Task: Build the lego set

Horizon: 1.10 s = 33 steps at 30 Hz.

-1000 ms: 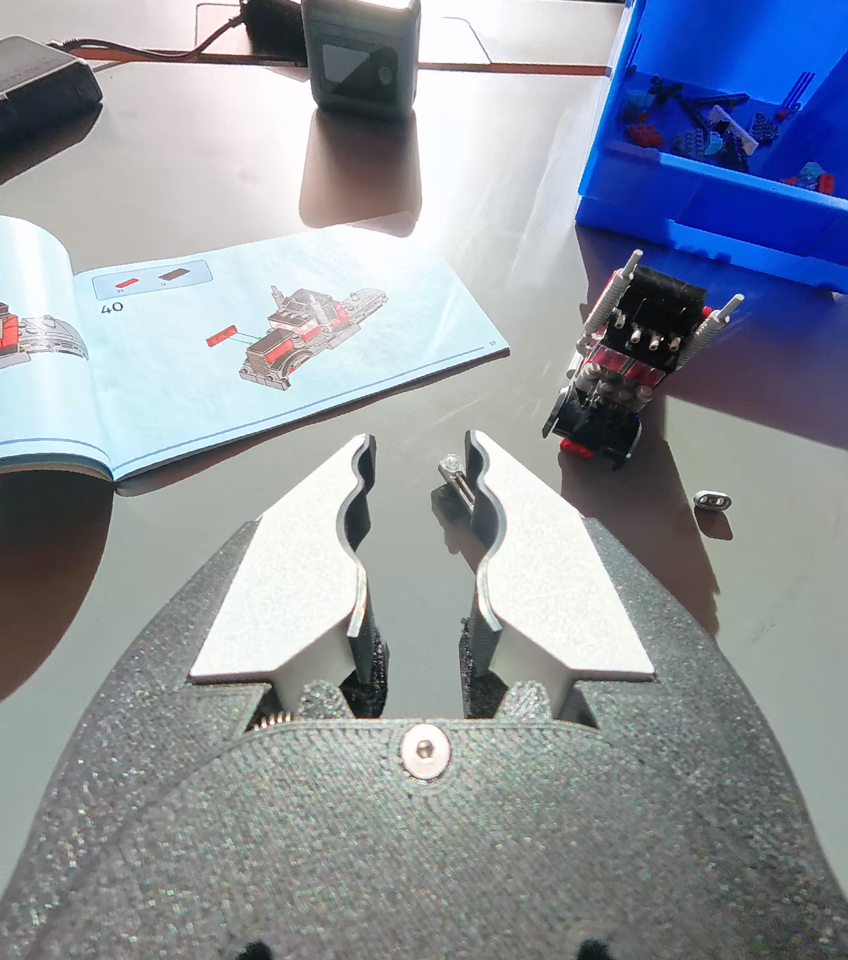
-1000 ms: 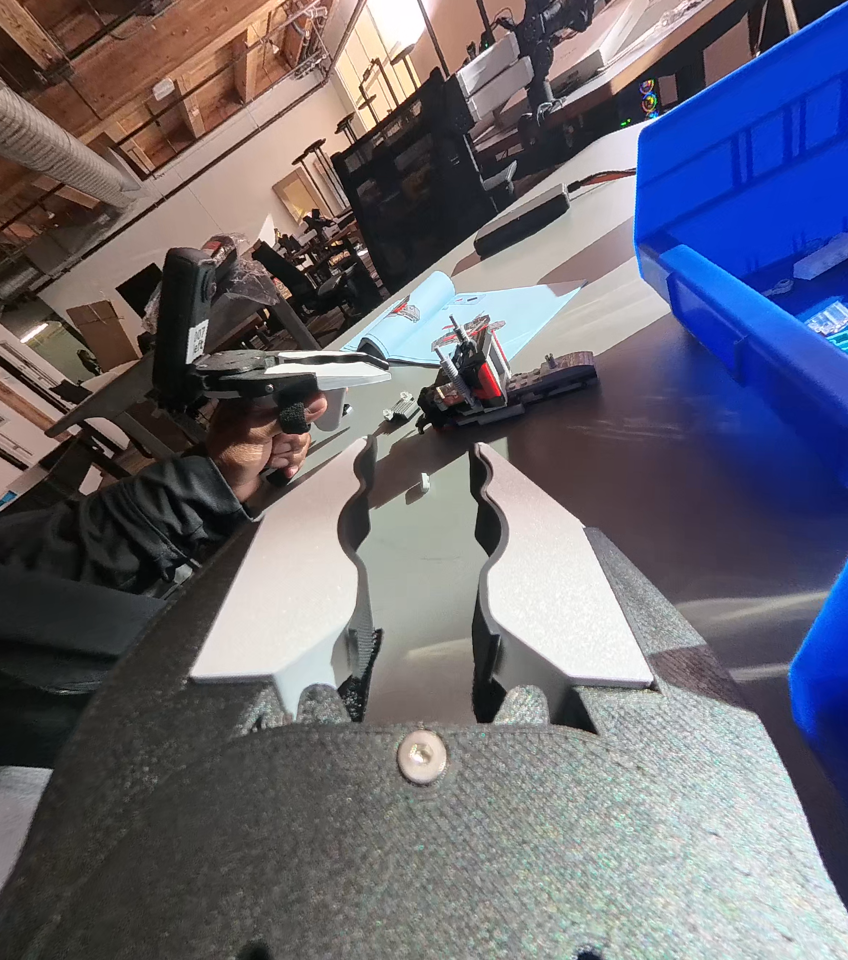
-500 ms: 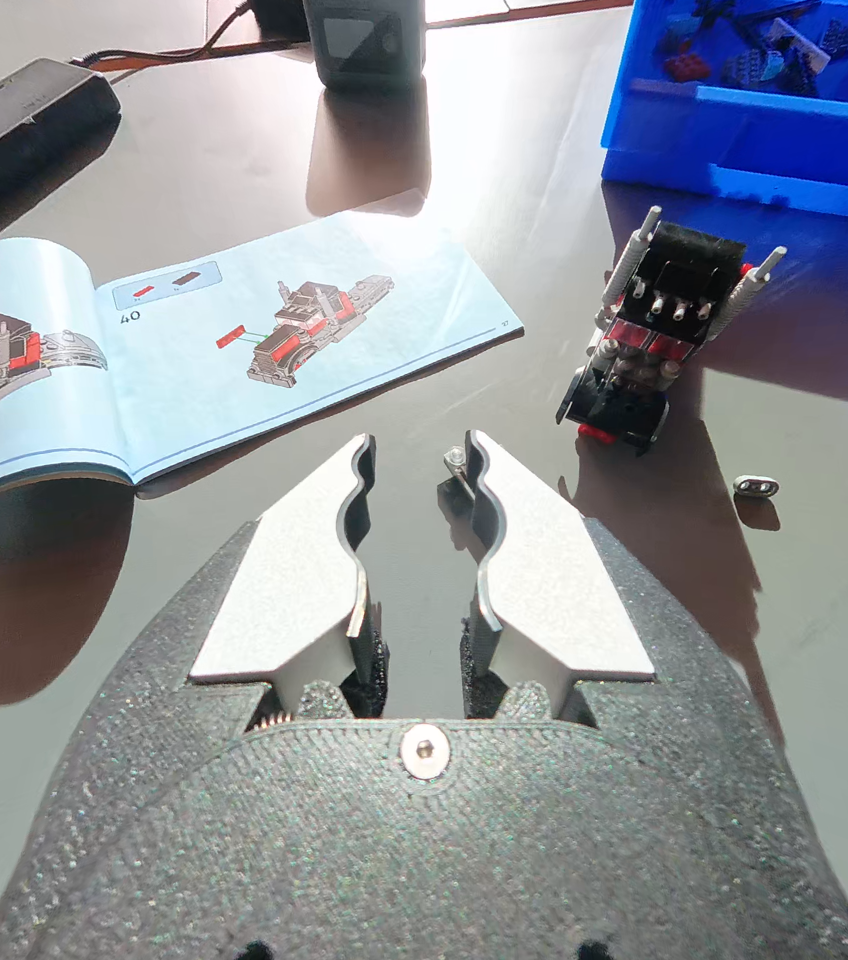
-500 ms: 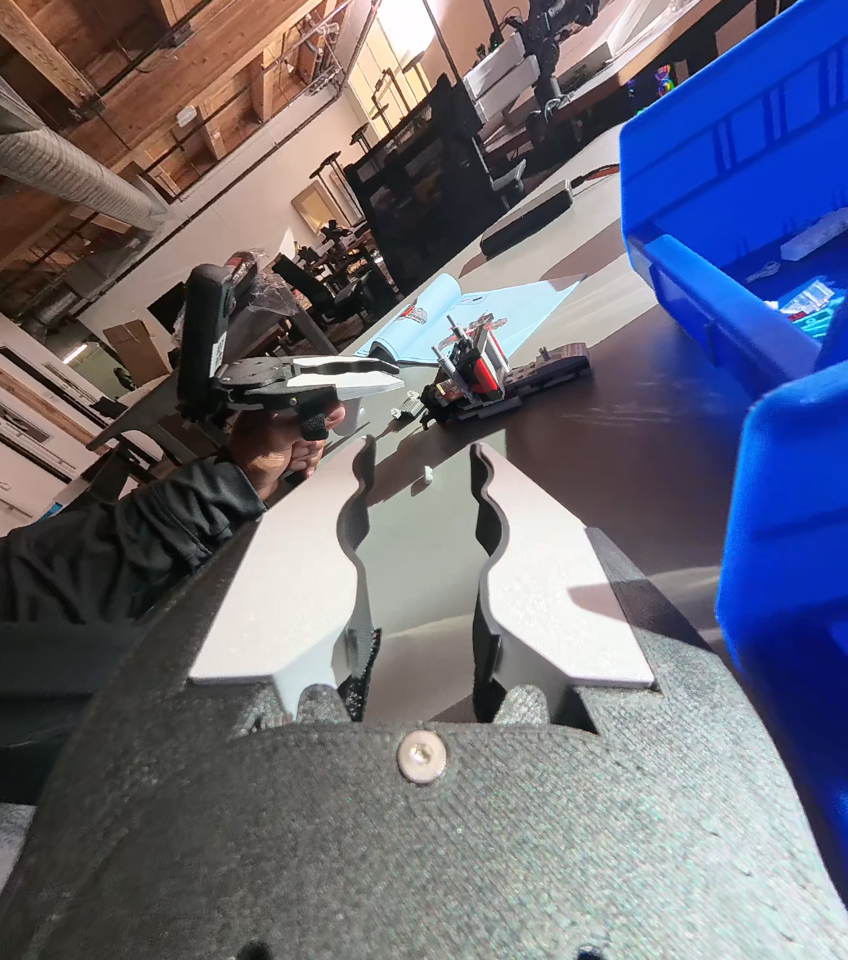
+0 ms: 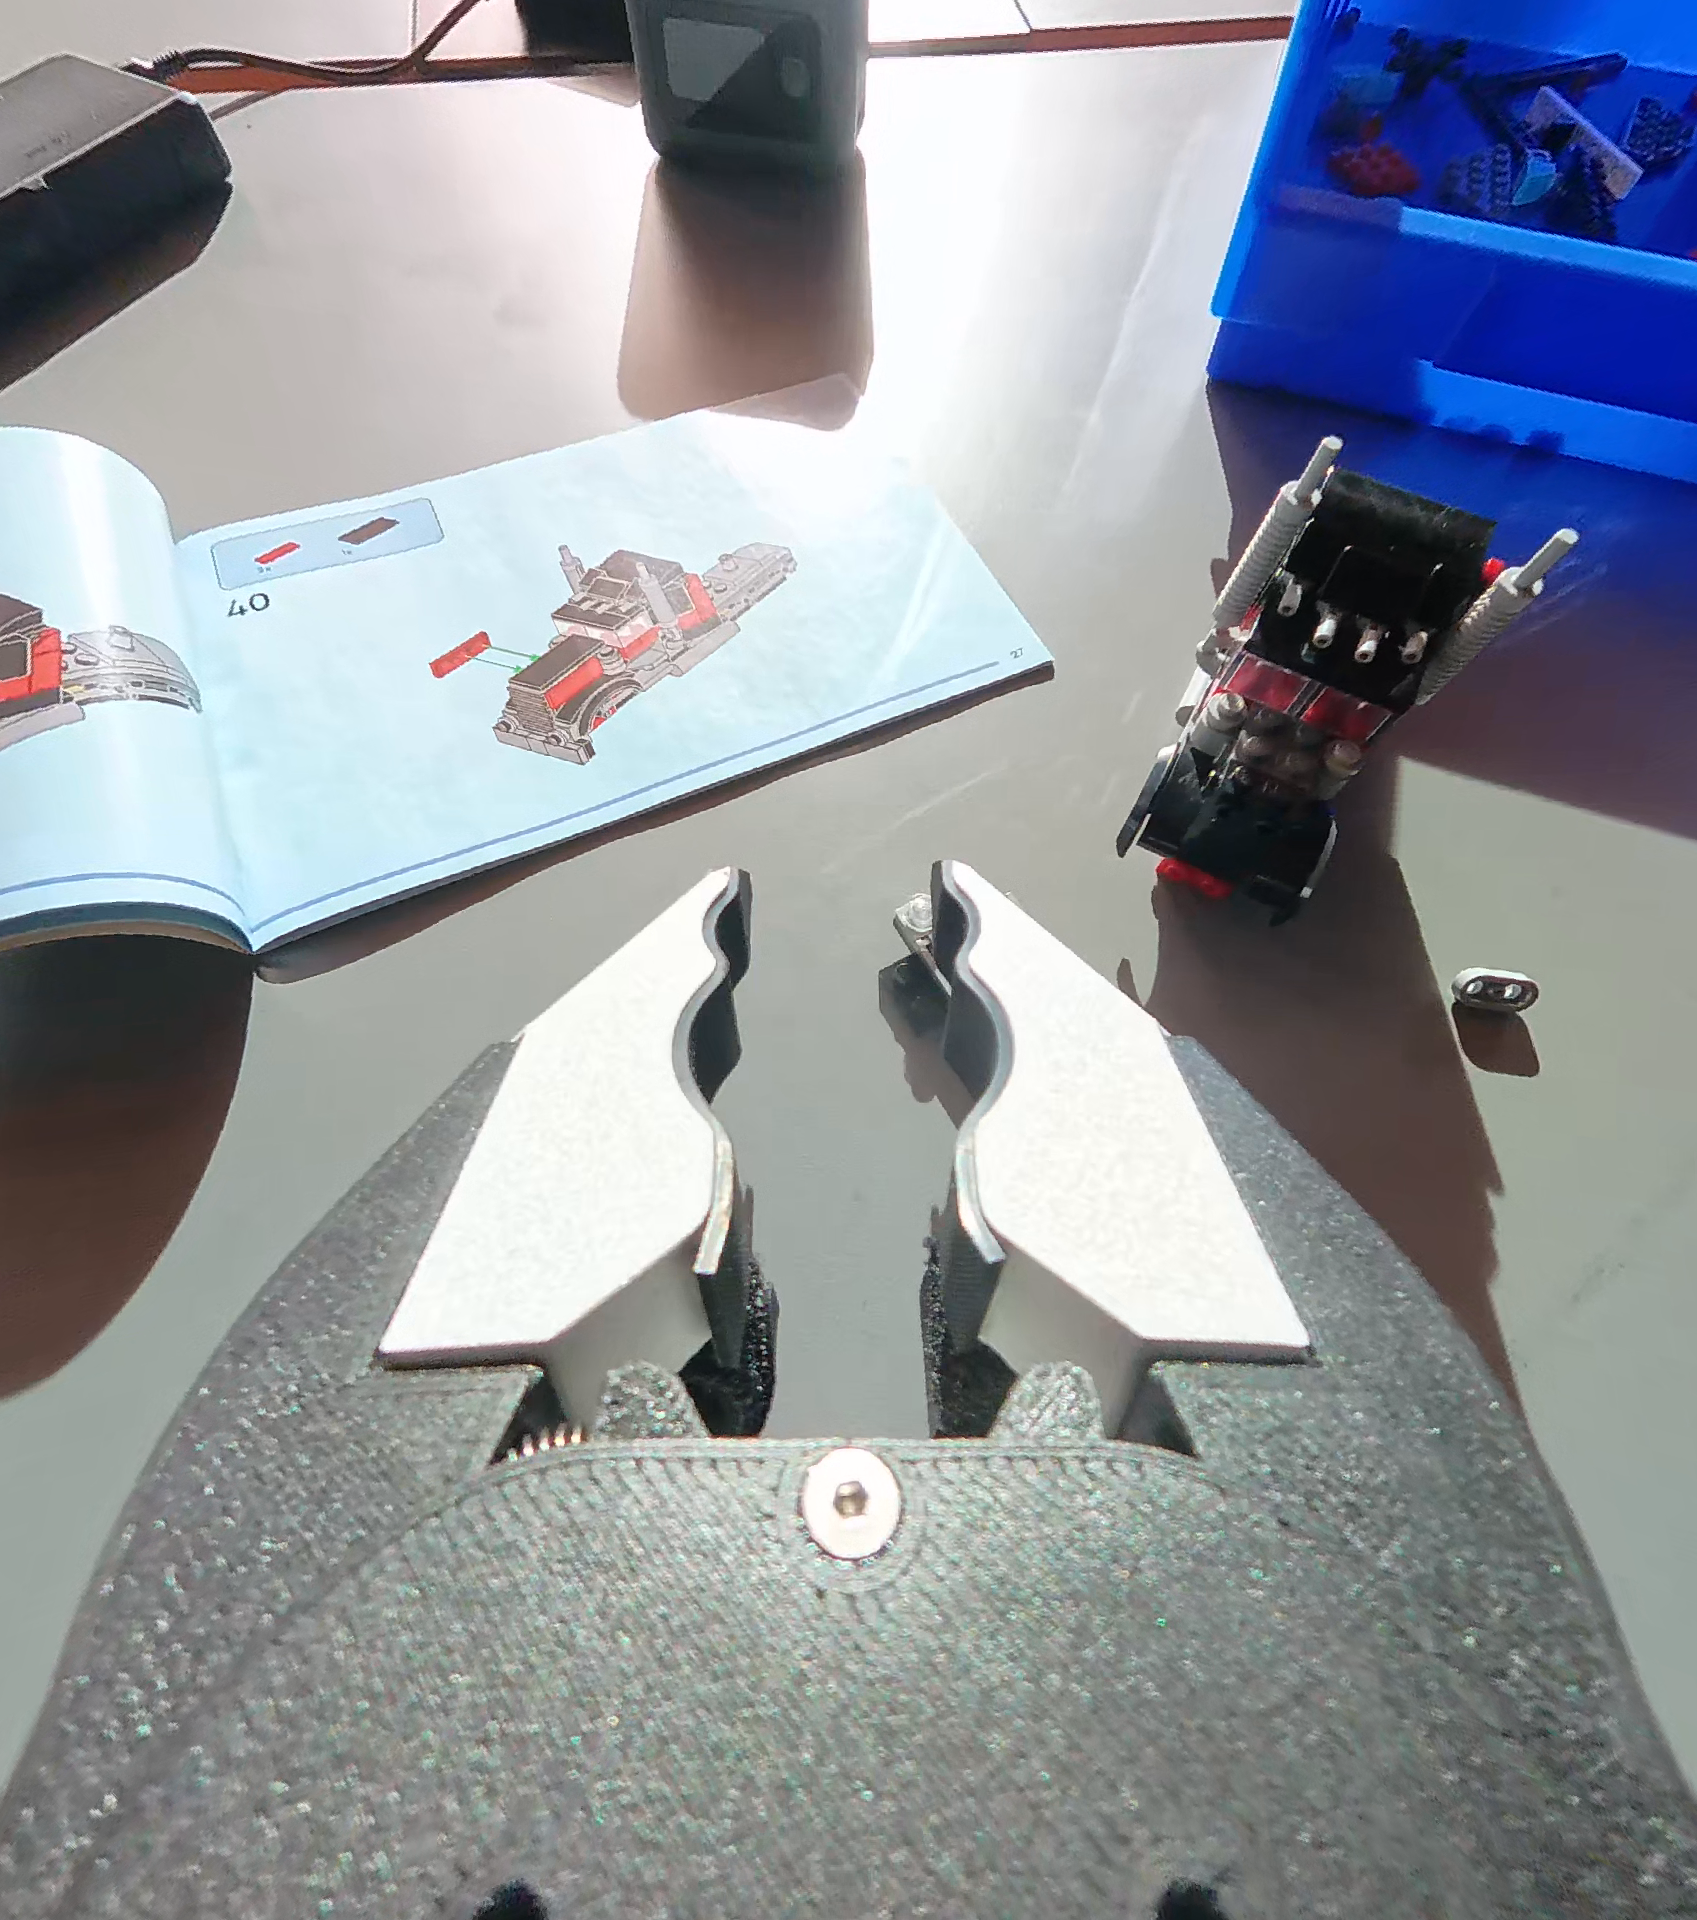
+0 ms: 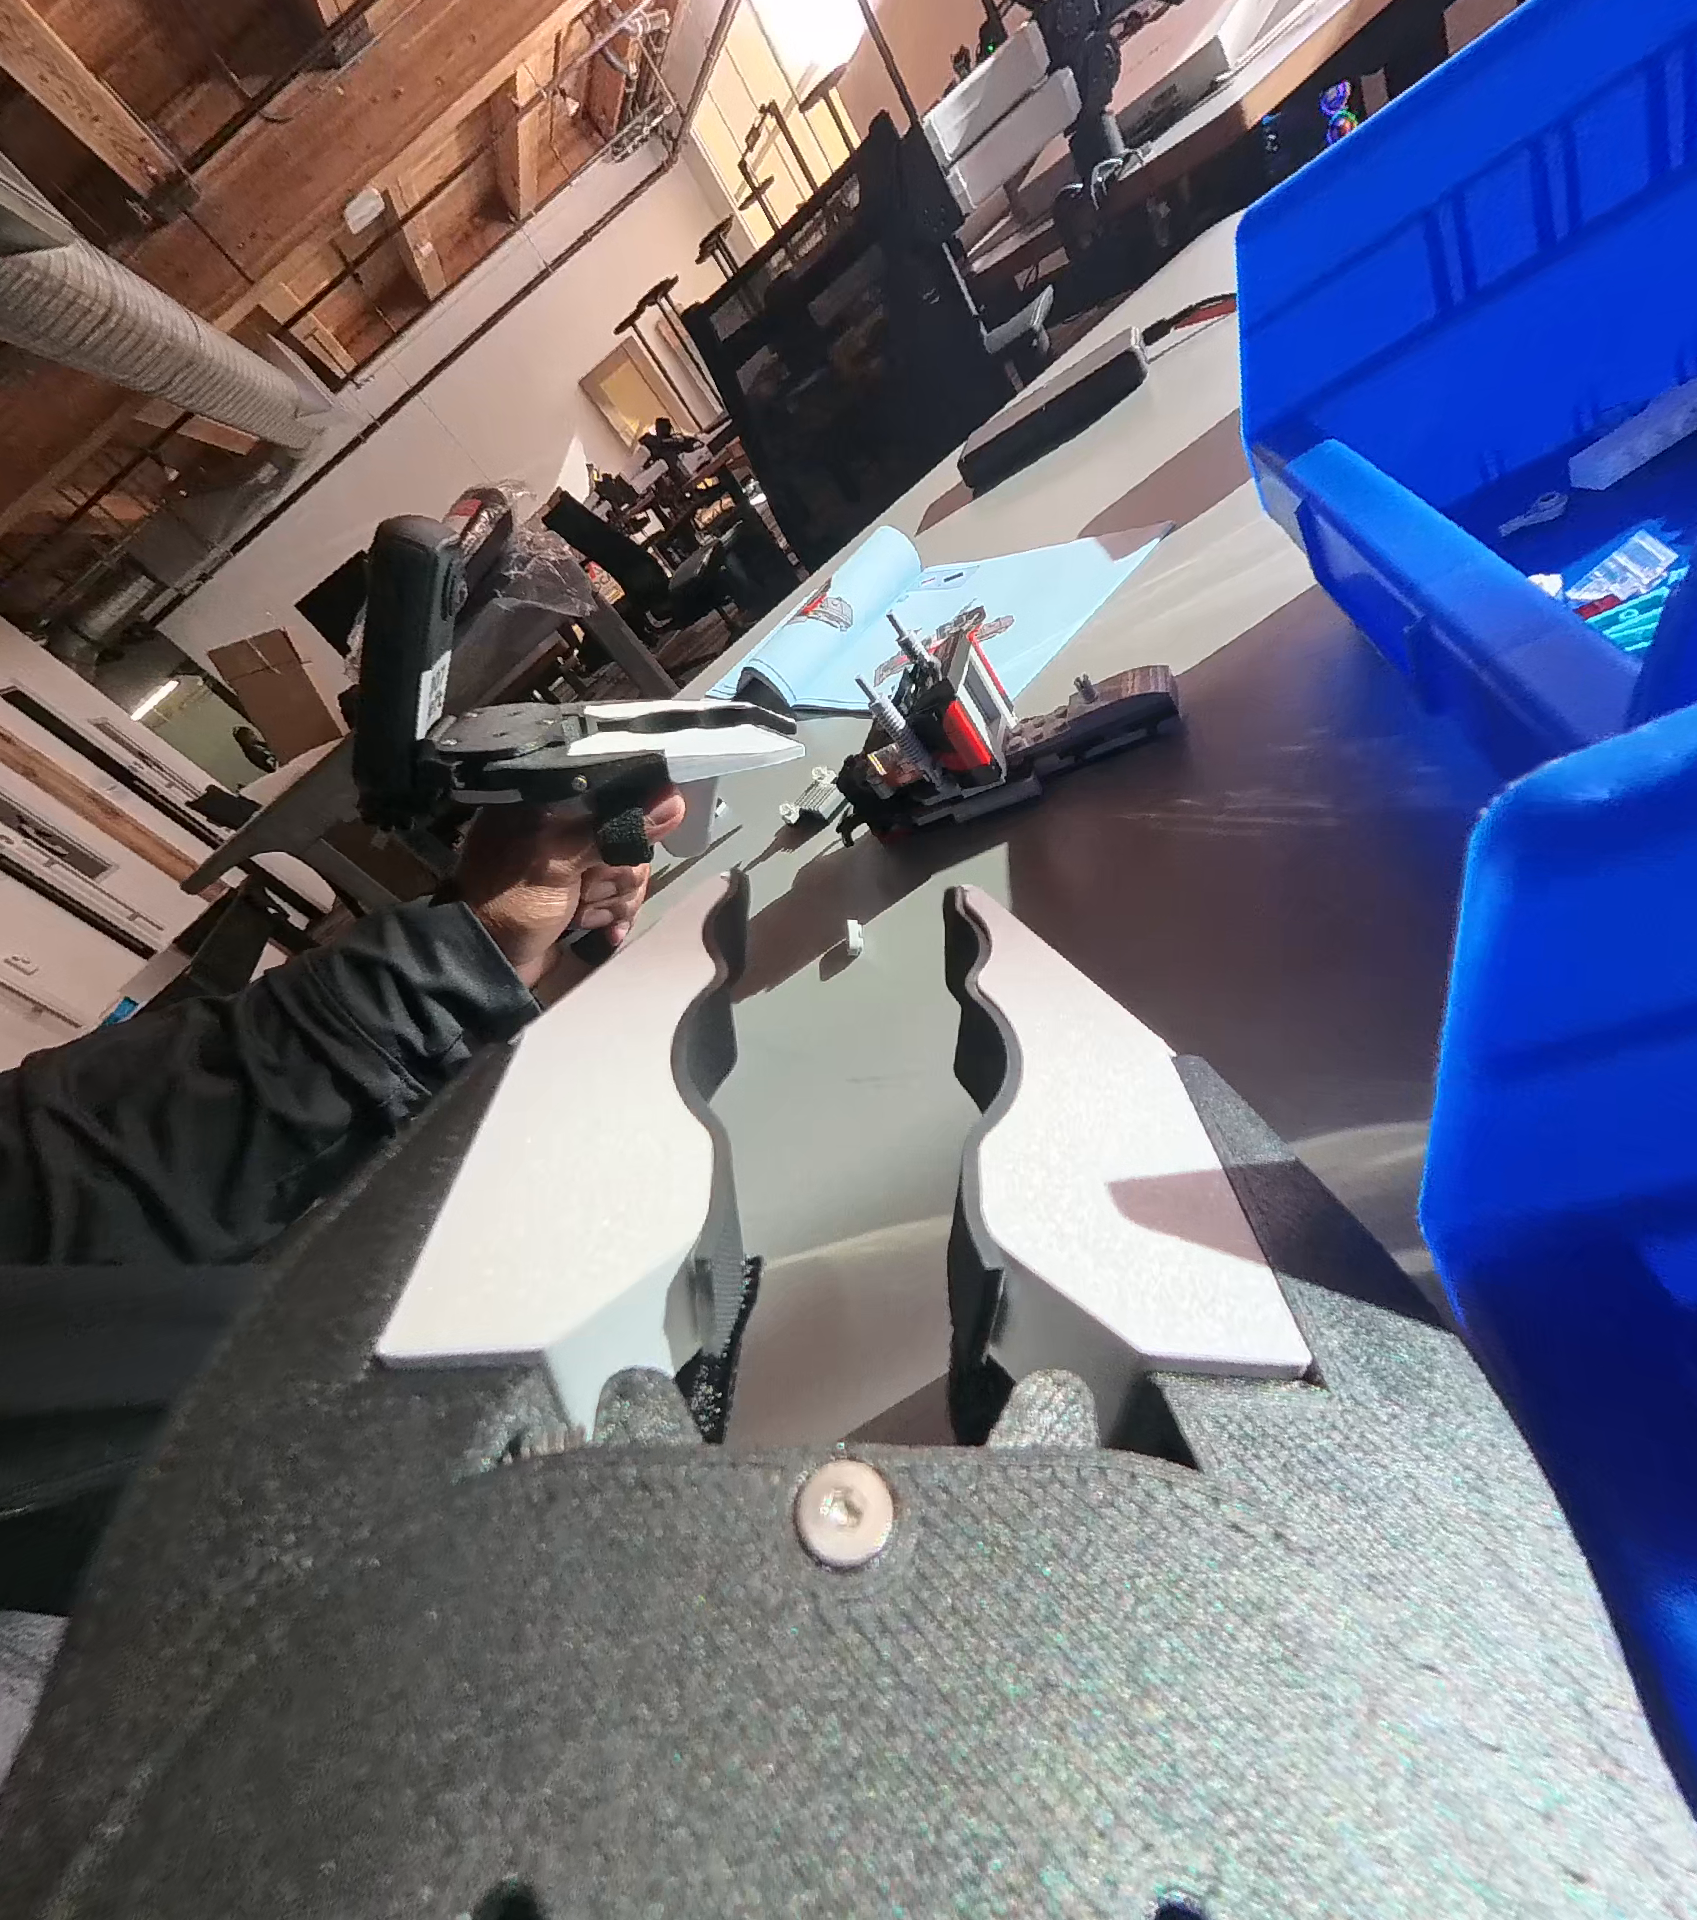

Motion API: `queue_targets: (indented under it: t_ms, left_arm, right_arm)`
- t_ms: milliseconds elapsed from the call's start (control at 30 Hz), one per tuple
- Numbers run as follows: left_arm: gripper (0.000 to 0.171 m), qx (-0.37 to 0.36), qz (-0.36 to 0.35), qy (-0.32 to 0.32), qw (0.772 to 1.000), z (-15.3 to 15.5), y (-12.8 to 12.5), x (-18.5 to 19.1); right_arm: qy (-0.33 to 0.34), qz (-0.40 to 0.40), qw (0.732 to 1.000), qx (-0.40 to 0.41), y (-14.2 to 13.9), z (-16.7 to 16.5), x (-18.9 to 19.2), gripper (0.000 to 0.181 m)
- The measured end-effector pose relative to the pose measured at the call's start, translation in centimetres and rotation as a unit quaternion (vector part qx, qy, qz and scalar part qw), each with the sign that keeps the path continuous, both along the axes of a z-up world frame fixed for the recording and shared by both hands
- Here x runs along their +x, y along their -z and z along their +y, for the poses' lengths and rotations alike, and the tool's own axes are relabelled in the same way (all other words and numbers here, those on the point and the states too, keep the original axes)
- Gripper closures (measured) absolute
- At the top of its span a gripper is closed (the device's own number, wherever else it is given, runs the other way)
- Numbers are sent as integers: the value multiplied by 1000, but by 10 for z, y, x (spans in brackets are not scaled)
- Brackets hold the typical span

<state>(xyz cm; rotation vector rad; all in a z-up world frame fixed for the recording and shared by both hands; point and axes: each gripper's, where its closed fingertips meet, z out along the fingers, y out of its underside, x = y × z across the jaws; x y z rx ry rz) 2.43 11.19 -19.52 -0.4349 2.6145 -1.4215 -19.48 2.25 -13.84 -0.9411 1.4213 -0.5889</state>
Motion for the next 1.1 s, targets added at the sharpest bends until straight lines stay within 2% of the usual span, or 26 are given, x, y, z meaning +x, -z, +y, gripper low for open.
queue_targets:
  t_ms: [1100]
  left_arm:
    - [135, 6, -10, 1, 1000, -1, 1, 0]
  right_arm:
    - [2, -5, 1000, 9, -1, -3, -3, 143]
